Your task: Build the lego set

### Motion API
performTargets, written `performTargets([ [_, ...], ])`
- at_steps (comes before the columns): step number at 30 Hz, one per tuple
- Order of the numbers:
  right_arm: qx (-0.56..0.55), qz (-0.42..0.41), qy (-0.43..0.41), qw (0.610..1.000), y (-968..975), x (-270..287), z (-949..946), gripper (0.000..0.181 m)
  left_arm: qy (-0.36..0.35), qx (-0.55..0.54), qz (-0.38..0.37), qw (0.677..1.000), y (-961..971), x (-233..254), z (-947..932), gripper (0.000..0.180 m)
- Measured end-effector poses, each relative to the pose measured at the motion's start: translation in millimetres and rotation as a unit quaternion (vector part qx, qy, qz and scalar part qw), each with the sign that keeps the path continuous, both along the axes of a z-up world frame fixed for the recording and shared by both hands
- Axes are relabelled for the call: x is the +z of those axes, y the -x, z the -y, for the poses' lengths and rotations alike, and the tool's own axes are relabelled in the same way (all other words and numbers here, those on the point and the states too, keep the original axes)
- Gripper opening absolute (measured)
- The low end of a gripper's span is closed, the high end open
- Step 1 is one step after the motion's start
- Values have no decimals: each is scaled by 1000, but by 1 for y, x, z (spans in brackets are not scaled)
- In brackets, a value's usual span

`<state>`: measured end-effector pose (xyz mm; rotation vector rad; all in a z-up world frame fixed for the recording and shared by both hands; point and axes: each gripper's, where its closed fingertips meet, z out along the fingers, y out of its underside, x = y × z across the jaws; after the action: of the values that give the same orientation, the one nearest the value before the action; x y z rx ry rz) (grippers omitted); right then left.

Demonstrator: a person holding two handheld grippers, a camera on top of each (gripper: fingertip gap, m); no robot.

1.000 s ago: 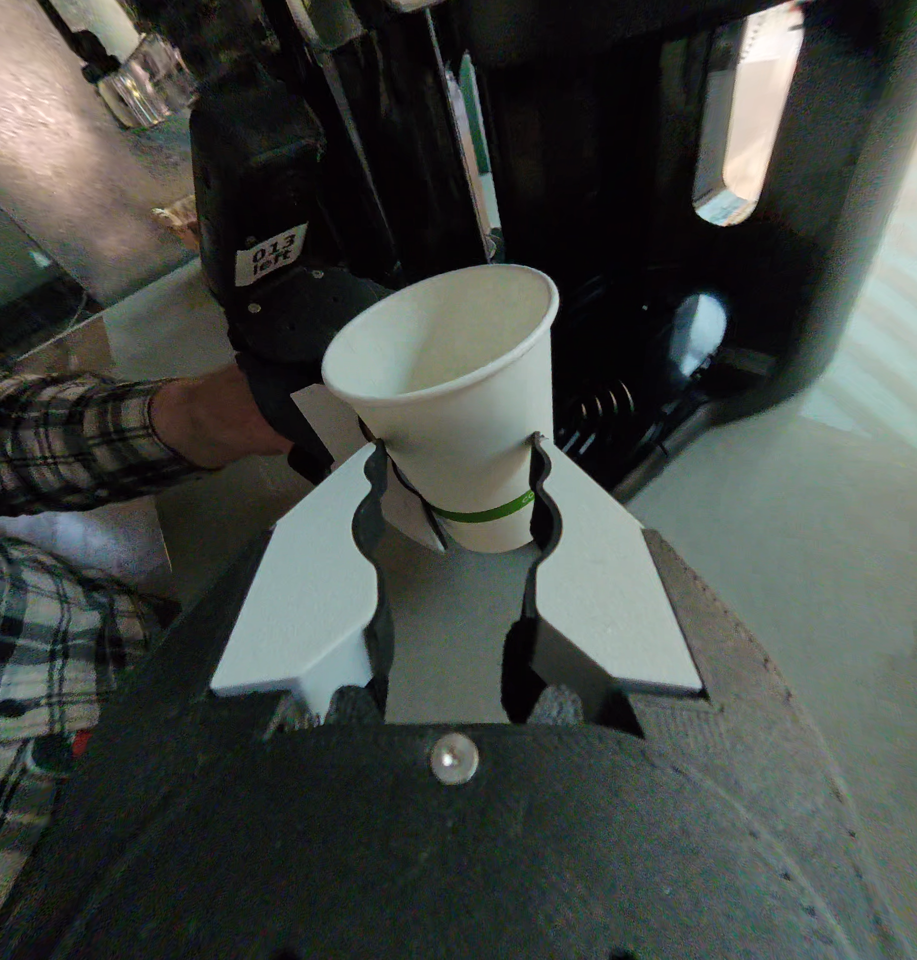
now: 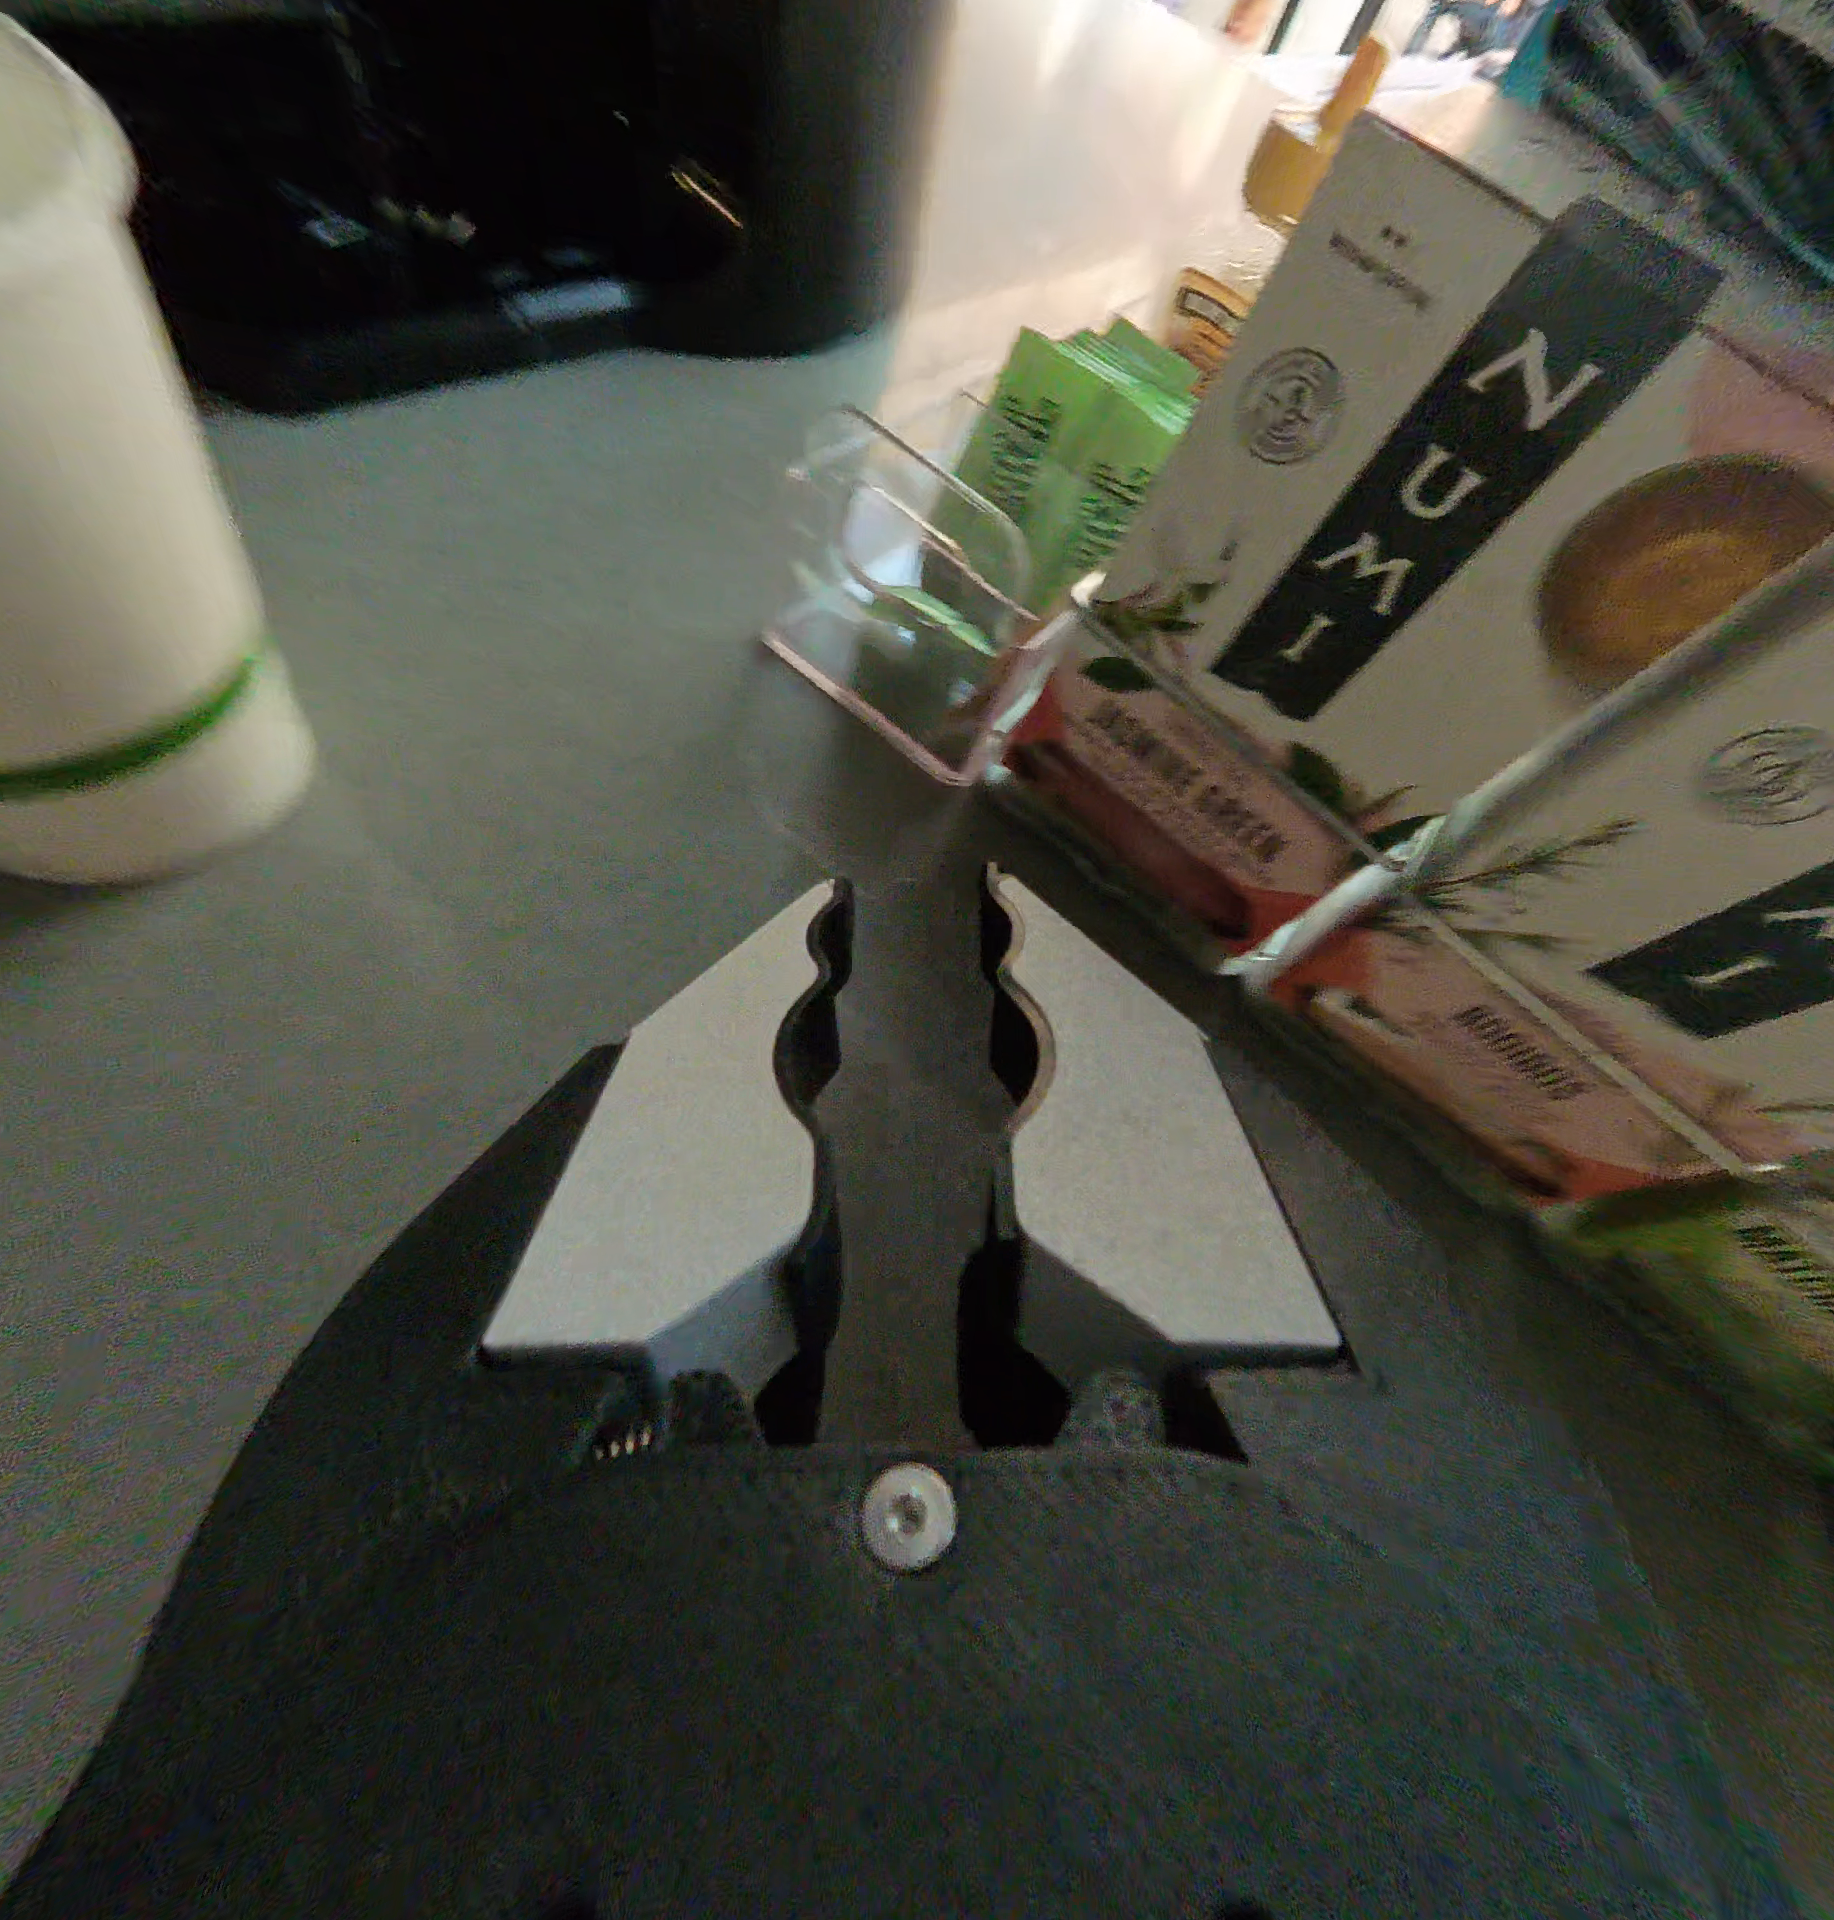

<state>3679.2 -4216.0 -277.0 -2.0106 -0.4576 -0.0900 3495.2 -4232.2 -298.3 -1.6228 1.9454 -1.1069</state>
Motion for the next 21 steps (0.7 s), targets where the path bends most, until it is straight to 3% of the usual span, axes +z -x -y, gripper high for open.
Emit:
performTargets([
  [5,-2,227,-9,974,-36,-15,-28,7,5,19,17,1000,-1,5,-7,72],
  [10,34,354,20,934,-41,-33,-48,2,10,17,22,1000,-5,2,-9,72],
  [21,63,391,0,918,-46,-37,-57,4,14,11,25,1000,-1,1,-18,72],
])
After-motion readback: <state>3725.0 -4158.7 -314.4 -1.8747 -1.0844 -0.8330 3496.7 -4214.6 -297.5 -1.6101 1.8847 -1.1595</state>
